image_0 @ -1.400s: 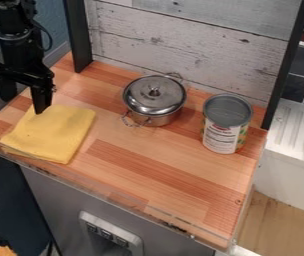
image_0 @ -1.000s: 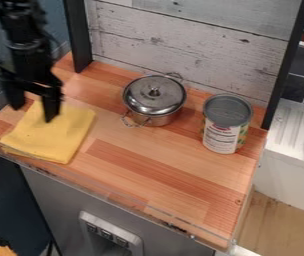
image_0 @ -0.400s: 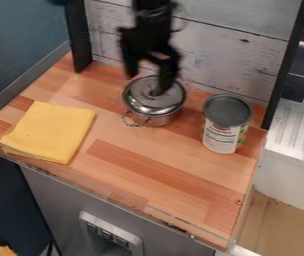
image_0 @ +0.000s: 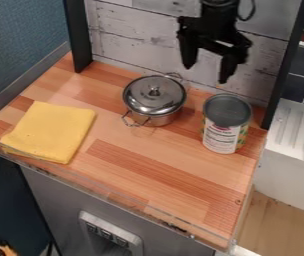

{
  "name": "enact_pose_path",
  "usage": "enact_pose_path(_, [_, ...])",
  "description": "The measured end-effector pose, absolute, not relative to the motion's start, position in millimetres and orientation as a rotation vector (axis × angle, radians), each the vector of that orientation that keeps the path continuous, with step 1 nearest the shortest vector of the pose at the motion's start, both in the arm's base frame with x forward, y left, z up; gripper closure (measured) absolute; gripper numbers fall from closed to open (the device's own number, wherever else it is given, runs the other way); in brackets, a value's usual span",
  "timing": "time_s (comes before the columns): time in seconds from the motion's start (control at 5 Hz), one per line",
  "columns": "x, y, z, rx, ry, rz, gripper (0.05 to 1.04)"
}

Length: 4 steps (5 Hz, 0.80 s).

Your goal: Move the can to the right of the yellow cloth

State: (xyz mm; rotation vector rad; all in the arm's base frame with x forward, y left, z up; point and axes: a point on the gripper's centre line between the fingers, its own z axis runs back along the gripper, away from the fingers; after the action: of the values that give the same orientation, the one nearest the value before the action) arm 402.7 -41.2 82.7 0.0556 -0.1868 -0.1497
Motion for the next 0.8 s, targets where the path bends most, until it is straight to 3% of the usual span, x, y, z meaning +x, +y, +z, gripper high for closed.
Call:
enact_pose_path(0.4, [410,-64,67,0.053,-0.220,-0.119,0.084])
enact_pose_path(0.8, [406,-69,64,-0.033,-0.193,-0.128,0.084])
